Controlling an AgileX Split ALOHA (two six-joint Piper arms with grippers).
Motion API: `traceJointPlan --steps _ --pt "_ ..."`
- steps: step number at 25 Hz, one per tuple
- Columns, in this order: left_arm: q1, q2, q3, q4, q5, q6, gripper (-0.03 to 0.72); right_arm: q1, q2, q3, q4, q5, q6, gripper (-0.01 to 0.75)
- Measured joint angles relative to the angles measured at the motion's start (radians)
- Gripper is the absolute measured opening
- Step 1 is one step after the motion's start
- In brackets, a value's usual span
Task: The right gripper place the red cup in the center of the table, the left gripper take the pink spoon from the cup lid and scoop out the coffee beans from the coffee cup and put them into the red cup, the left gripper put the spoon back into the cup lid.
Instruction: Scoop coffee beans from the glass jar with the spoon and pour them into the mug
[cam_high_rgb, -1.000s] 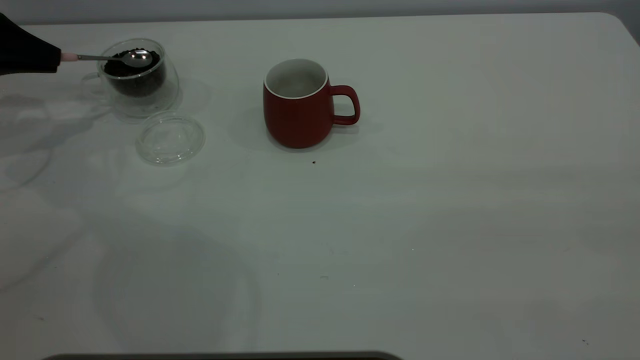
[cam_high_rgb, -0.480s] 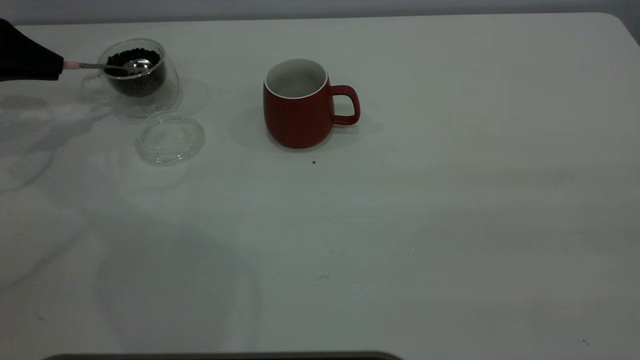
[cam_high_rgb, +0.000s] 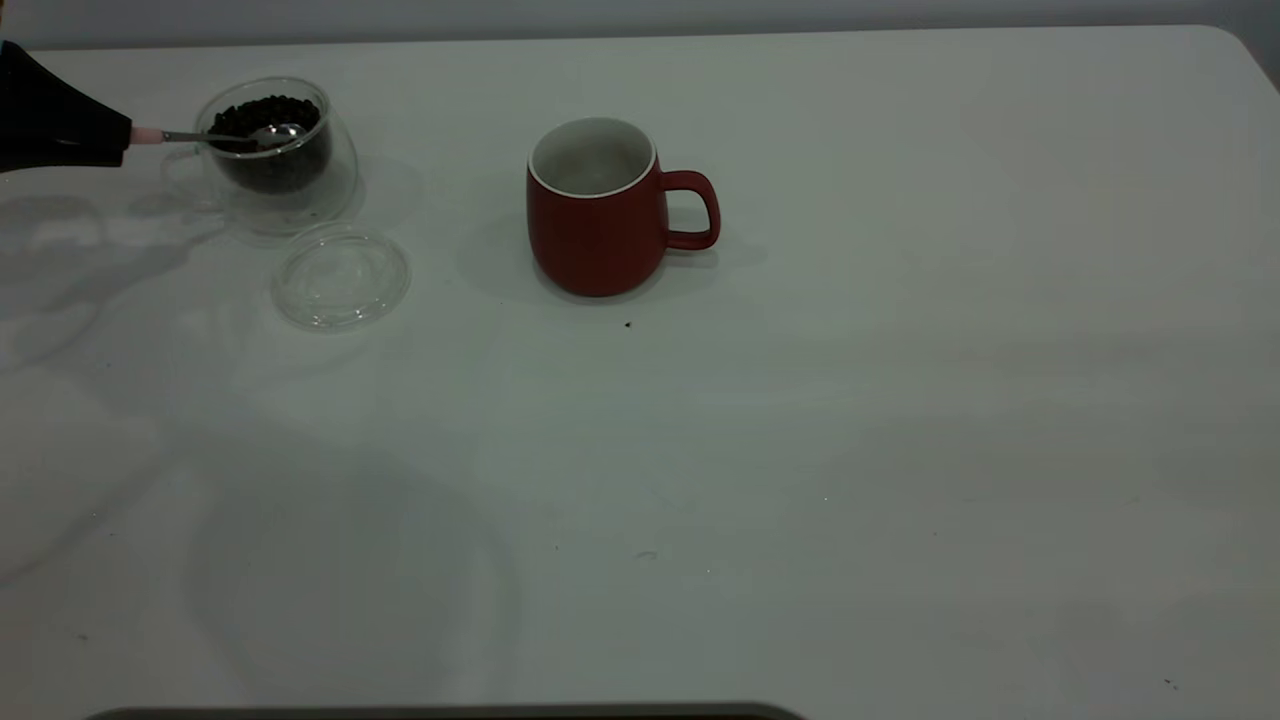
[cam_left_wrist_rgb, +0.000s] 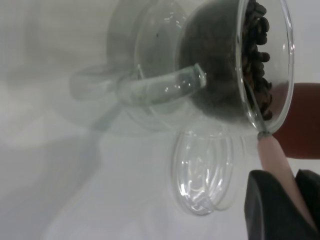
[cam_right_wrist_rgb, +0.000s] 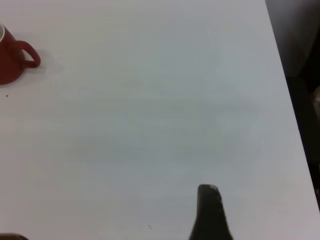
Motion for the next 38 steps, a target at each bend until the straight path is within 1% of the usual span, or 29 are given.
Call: traceJointPlan --steps 9,15,20,27,32,38 --pt "0.0 0.002 0.0 0.003 0.024 -0.173 0.123 0.0 0.0 0.0 0.0 0.0 0.0 0.591" --pt "0.0 0.002 0.0 0.0 0.028 -0.202 0.123 0.0 0.0 0.0 0.0 0.0 0.0 0.591" --pt "0.016 0.002 0.0 -0.007 0.05 -0.206 0.123 0.0 0.0 0.0 0.0 0.0 0.0 0.591" --pt "0.064 0.002 -0.001 -0.011 0.09 -0.199 0.123 0.0 0.0 0.0 0.0 0.0 0.0 0.591" --pt "0.067 0.002 -0.002 -0.012 0.133 -0.147 0.123 0.0 0.0 0.0 0.0 0.0 0.0 0.591" --pt "0.067 0.002 -0.002 -0.059 0.134 -0.114 0.123 0.0 0.0 0.0 0.0 0.0 0.0 0.591"
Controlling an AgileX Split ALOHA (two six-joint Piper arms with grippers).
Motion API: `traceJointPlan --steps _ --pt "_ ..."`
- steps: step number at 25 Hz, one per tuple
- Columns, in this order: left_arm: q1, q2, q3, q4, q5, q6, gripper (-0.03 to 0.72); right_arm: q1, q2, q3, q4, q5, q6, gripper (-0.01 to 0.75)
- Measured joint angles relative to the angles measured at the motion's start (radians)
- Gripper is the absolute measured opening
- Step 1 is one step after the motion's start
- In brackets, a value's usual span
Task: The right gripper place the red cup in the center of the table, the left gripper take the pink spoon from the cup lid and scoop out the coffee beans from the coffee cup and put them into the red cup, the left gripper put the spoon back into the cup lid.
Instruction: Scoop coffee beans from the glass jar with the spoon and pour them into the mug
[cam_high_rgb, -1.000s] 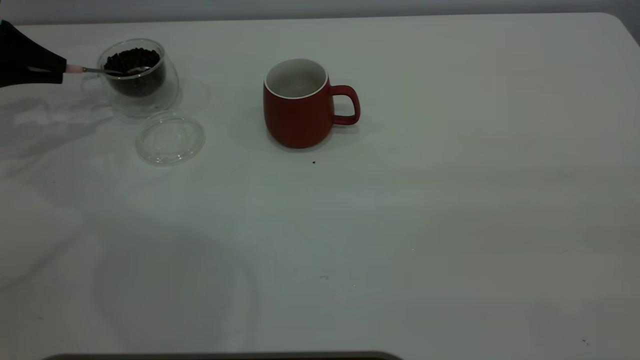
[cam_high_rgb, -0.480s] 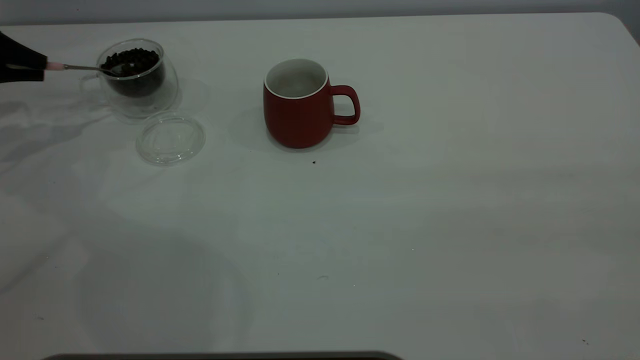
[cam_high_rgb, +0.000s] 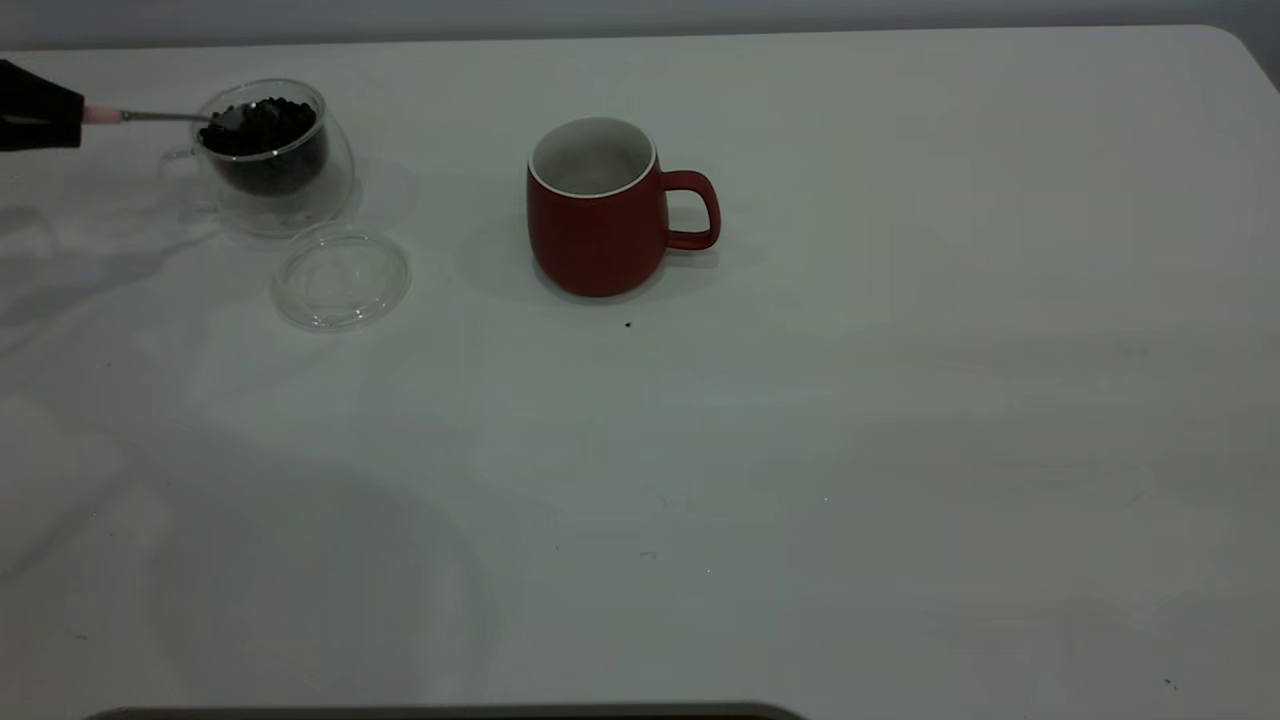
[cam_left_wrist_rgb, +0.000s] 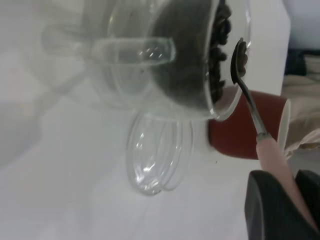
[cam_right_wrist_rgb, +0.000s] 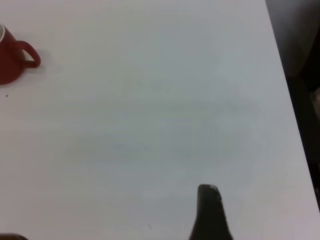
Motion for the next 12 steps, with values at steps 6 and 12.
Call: traceJointPlan --steps 6,12 --pt "0.0 0.0 0.0 -0.04 0.0 0.022 0.123 0.0 0.0 0.0 0.0 0.0 0.0 0.591" --pt "0.0 0.0 0.0 -0.05 0.0 0.021 0.123 0.0 0.0 0.0 0.0 0.0 0.0 0.591"
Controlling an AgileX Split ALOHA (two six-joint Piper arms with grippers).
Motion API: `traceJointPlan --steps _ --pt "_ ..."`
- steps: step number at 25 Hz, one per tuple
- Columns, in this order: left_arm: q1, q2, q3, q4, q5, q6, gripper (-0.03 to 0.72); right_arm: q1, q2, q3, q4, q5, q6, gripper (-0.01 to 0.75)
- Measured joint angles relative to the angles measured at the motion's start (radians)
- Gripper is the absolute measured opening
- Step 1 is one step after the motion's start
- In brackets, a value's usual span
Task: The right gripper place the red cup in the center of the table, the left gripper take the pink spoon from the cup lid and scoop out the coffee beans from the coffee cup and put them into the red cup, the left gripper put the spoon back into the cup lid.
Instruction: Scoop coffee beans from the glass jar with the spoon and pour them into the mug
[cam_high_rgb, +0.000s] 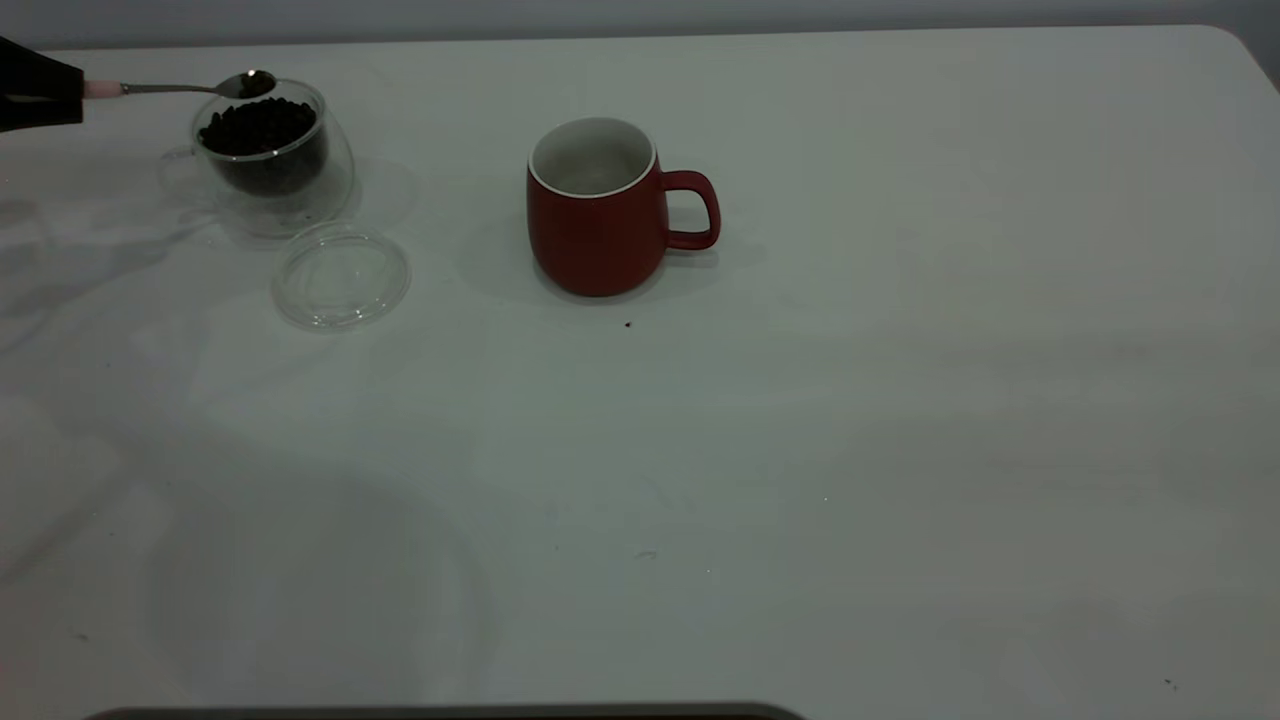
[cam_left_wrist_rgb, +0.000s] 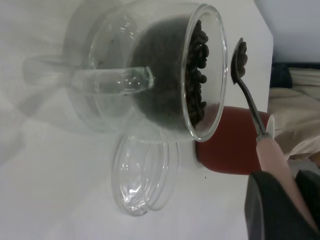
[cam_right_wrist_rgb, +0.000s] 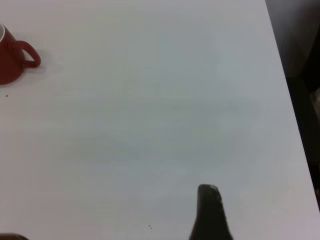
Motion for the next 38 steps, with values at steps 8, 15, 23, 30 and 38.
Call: traceJointPlan --steps 8,15,23,30,38 --pt "-0.079 0.0 0.0 -0.019 0.0 -0.036 0.123 0.0 0.0 0.0 0.0 0.0 0.0 0.591" --pt "-0.198 0.0 0.0 -0.068 0.0 -0.054 0.123 0.0 0.0 0.0 0.0 0.0 0.0 0.591" --pt "-0.338 0.0 0.0 -0.071 0.0 -0.06 0.123 0.0 0.0 0.0 0.0 0.0 0.0 0.591" --pt "-0.416 0.0 0.0 -0.072 0.0 0.024 0.123 0.0 0.0 0.0 0.0 0.0 0.0 0.591" --pt "-0.437 0.0 0.0 -0.072 -0.021 0.231 0.123 0.0 0.0 0.0 0.0 0.0 0.0 0.591"
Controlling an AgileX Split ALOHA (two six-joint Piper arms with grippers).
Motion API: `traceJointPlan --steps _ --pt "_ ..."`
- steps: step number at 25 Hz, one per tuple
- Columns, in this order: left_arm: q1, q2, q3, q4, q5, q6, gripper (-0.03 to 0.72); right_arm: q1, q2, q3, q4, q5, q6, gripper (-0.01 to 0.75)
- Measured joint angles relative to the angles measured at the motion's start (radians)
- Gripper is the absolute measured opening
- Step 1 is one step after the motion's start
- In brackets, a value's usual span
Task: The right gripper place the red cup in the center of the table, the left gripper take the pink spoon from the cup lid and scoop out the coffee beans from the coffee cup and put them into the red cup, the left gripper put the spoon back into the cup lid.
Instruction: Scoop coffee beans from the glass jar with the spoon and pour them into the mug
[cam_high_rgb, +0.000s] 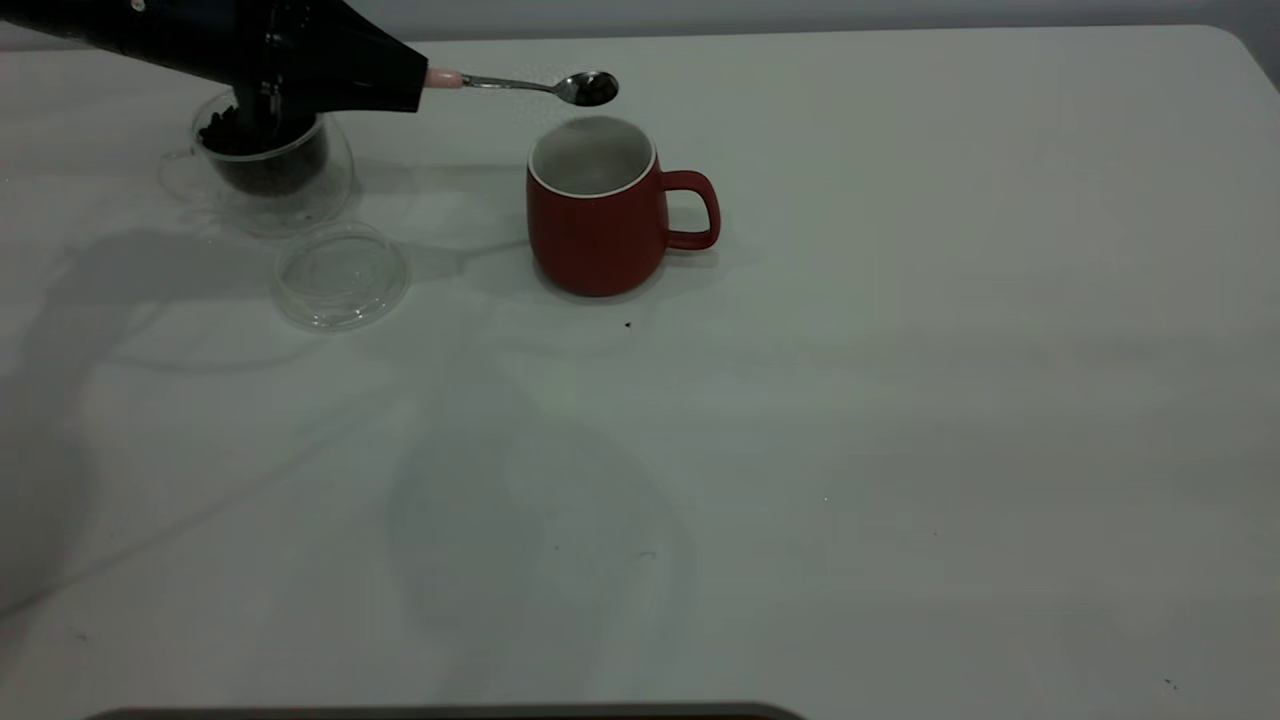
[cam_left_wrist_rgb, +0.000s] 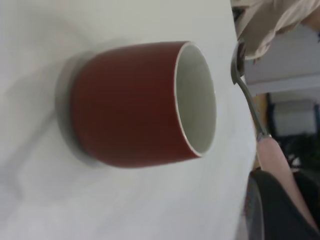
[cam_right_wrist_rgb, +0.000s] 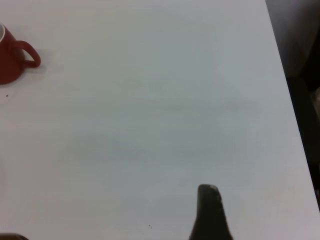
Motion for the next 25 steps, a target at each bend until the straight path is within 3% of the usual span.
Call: traceJointPlan --steps 7,13,20,25 --pt "-0.014 0.001 0.0 0.0 -0.092 0.246 0.123 0.0 0.0 0.0 0.0 0.0 0.0 0.591" --pt "-0.014 0.004 0.0 -0.002 -0.102 0.389 0.123 0.0 0.0 0.0 0.0 0.0 0.0 0.591" --pt "0.003 -0.015 0.0 0.036 -0.005 0.315 0.123 0.0 0.0 0.0 0.0 0.0 0.0 0.591" --pt "0.077 -0.092 0.0 0.094 0.026 0.132 0.123 0.0 0.0 0.0 0.0 0.0 0.0 0.591"
